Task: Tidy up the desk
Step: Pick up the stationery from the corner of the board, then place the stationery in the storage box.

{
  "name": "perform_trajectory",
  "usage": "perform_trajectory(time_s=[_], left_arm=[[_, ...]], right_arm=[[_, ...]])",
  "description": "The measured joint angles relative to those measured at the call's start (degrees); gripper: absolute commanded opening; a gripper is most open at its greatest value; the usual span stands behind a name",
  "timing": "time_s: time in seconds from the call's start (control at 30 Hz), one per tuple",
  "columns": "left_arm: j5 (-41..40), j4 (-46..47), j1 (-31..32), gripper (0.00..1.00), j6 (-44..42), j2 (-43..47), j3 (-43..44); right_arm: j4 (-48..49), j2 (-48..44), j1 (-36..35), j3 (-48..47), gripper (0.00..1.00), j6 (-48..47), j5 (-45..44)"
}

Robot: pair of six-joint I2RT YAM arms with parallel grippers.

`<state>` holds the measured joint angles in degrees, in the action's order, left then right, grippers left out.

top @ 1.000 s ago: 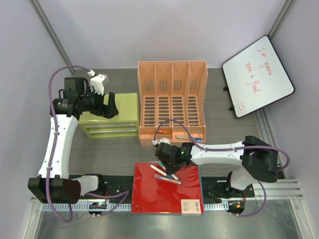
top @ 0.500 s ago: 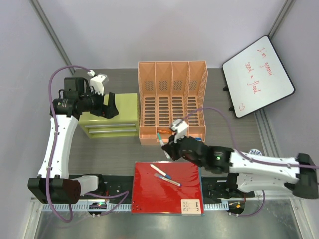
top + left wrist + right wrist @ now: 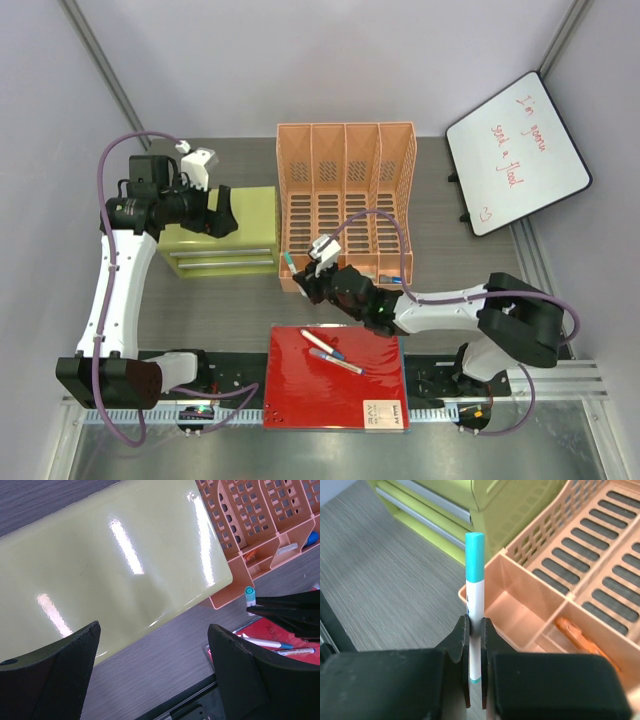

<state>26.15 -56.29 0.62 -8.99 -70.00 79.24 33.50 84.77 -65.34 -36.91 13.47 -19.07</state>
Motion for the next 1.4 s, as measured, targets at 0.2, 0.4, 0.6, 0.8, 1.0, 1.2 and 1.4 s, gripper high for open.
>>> perform_trajectory(time_s=[0.2,0.4,0.6,0.8,1.0,1.2,1.4], left_arm=[[-0.1,0.1,0.0,0.89,-0.3,0.2,-0.9],[0.0,0.2,0.0,0.89,-0.3,0.2,-1.6],[-0.1,0.2,0.0,0.89,-0.3,0.2,-1.6],[0.0,0.2,0.0,0.88,-0.3,0.3,-1.6],[-0.1,0.2,0.0,0.88,-0.4,0.3,-1.6],[0.0,0.2,0.0,0.88,-0.4,0.3,-1.6],[0.0,0.2,0.0,0.88,-0.4,0.3,-1.6]], right_arm=[[7.3,2.2,2.0,-1.4,0.01,-0.8,2.5],[14.4,2.3,2.3,-2.0,0.01,-2.9,2.9],[20.7,6.4,4.5,-1.9,0.01,-2.8,3.5],[25.2,11.8,6.0,-0.9,0.01,-2.7,3.4],[26.2,13.4,6.3,0.7,0.44,-1.9,3.3],[18.3,9.6,6.3,0.6,0.54,-1.2,2.9],[-7.0,-2.7,6.3,-7.1,0.53,-1.6,1.5]])
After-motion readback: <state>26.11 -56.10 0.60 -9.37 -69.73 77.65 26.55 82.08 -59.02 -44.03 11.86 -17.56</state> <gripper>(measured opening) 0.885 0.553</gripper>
